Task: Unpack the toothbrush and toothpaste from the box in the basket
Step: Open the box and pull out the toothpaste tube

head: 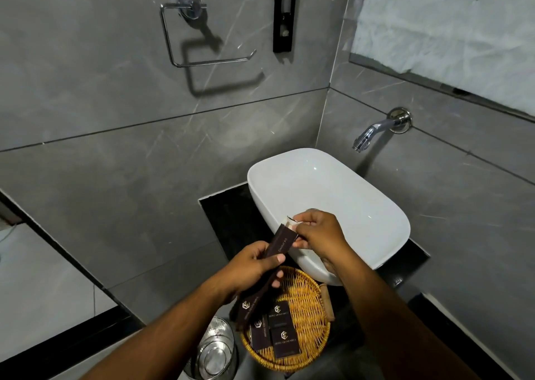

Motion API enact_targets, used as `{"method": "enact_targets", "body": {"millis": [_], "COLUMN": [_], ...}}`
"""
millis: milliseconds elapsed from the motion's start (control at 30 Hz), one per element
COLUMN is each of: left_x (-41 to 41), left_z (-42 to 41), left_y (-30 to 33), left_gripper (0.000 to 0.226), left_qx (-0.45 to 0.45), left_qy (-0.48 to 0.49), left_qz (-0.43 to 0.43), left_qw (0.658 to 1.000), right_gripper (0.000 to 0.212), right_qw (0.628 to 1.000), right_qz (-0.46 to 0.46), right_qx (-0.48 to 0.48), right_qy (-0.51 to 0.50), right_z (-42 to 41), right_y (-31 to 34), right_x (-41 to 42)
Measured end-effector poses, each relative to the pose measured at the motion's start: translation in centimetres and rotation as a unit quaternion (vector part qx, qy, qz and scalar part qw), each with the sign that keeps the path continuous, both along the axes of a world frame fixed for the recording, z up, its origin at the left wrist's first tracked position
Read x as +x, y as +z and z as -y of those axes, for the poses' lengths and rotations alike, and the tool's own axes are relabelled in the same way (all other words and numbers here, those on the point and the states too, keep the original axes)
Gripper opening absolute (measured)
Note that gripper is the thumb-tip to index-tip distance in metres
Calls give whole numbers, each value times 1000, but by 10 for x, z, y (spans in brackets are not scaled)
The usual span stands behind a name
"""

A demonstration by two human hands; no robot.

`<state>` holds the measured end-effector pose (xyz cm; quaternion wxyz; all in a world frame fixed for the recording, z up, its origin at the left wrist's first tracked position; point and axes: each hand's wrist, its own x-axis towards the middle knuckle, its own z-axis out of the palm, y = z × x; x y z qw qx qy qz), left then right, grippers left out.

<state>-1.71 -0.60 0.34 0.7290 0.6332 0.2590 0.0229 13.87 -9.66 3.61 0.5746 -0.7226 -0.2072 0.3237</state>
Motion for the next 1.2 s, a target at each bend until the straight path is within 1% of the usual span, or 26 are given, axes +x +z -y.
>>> {"method": "enact_targets", "body": {"millis": [33,100,167,233,300,400,433,467,533,633,667,767,833,867,900,967,1033,1133,1200], "left_x": [-1,0,1,5,8,18,22,26,34,46,51,63,70,73,75,78,80,82,82], "left_z": [-1,-8,-19,-30,-39,-47,-48,-50,-50,-48,-46,-39,-32,-30,-28,-26,-23,-20,-21], "left_y": [0,2,7,14,23,38,43,48,60,80,87,105,111,114,116,120,123,126,127], "left_gripper": [15,20,24,24,23,21,20,20,21,29,34,47,46,44,41,34,36,38,38], "left_qx": [3,38,69,92,118,158,189,236,339,398,421,499,528,530,524,503,500,508,506], "left_qy": [-10,-37,-76,-130,-168,-200,-209,-218,-243,-296,-320,-373,-385,-387,-383,-369,-364,-369,-365], "left_qz": [-5,-30,-51,-68,-89,-122,-138,-157,-199,-266,-287,-332,-350,-362,-373,-390,-399,-407,-407], "left_qw": [1000,998,993,985,975,959,949,934,887,827,799,708,671,662,663,677,677,664,667], "right_gripper": [13,12,12,9,8,12,12,12,12,21,24,32,34,33,33,35,34,35,36], "right_qw": [1000,999,998,997,996,990,985,981,968,944,937,923,915,912,910,908,911,910,908], "right_qz": [-11,-24,-53,-81,-91,-117,-134,-151,-202,-297,-322,-369,-387,-393,-398,-401,-398,-398,-402], "right_qx": [2,-4,-2,10,17,29,35,42,62,78,77,70,70,73,75,76,70,52,45], "right_qy": [-13,-26,-22,-12,-19,-78,-100,-117,-137,-121,-108,-88,-90,-92,-92,-90,-88,-100,-106], "right_z": [4,13,21,25,25,22,21,20,19,18,17,15,14,13,14,13,12,10,9], "right_y": [-5,-15,-22,-26,-29,-36,-38,-40,-43,-45,-46,-48,-49,-49,-49,-49,-48,-48,-49], "right_x": [1,3,2,0,-3,-10,-12,-14,-17,-23,-26,-34,-36,-36,-36,-35,-35,-35,-35]}}
